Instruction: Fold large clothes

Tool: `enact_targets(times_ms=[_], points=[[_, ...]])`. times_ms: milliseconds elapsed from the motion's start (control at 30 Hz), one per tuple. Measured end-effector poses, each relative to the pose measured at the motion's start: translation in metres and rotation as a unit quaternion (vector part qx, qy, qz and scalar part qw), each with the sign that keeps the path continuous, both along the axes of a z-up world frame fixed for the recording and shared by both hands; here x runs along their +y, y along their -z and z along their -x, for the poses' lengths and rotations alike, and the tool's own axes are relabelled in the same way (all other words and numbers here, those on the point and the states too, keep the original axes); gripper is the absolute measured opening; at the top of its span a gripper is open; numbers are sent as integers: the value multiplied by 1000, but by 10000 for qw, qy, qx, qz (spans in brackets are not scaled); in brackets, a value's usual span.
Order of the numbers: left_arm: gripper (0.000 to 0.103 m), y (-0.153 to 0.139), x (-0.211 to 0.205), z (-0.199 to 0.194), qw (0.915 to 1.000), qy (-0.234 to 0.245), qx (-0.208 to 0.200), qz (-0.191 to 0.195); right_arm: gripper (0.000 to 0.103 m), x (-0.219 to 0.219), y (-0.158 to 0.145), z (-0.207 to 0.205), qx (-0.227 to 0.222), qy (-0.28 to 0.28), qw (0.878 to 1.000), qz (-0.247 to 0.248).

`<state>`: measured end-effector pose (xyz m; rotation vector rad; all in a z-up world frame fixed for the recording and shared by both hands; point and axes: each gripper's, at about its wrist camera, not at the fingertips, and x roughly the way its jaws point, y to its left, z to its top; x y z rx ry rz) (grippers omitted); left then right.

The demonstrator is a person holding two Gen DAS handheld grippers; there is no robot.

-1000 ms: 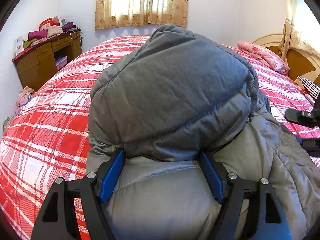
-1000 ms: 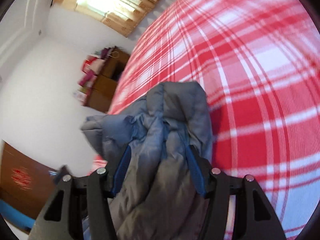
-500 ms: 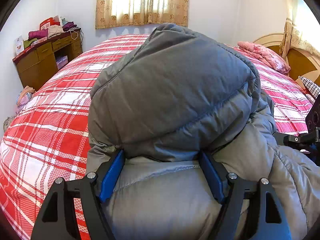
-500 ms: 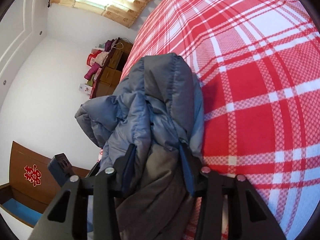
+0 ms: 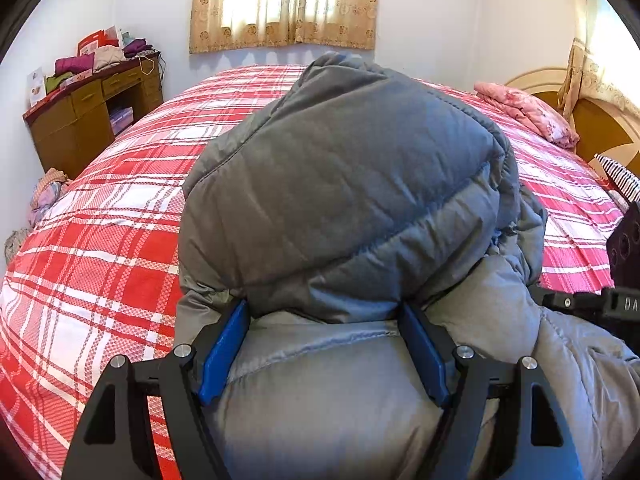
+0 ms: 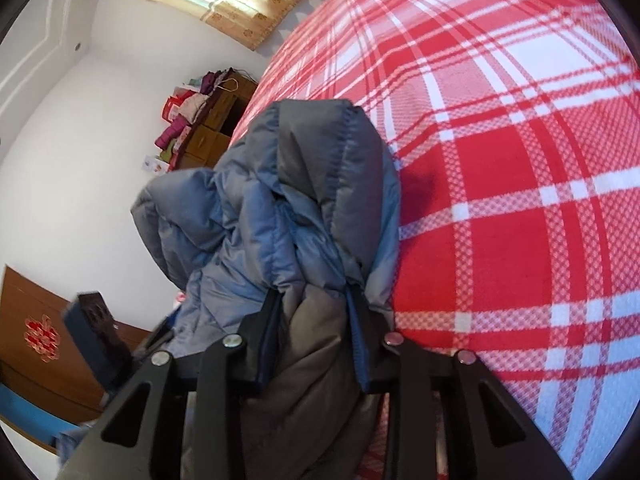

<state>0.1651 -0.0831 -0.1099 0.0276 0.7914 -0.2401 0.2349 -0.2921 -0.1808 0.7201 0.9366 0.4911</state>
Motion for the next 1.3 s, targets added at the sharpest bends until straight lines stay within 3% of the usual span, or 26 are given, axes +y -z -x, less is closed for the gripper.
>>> enact_targets(times_ms=[200,433,633,700,800,933,1033,1133,1233,1300], points=[[77,0,-2,-1,10000,28,69,-58,31,3,-2,4,45,105,9999,130],[77,-26,11,8,9991,287,184,270,31,4,-9,1,274,75,9994,185],[77,-62,20,14,9977,398,-179,521,31,8,-13,-2,268,122,9991,290],[77,-76,24,14,9973,418,-399,455,38,9,-25,2,215,136,9984,506],[77,-88,35,6,9972,386,-536,364,39,6,-60,13,-224,259,9941,1033],[77,-82,46,-19,9983,112,-528,208,39,11,-109,8,-803,276,9851,1498],[77,-74,37,-40,9986,7,-395,342,39,43,-127,-17,-1010,-175,9812,1636],[77,-63,11,-57,9995,96,-266,173,39,83,-115,-45,-1006,-422,9622,2497],[77,-52,-20,-65,9993,283,-247,-71,39,94,-76,-60,-690,-326,9494,3046],[77,-43,-35,-69,9986,386,-217,-283,39,81,-55,-59,-538,-132,9551,2911]])
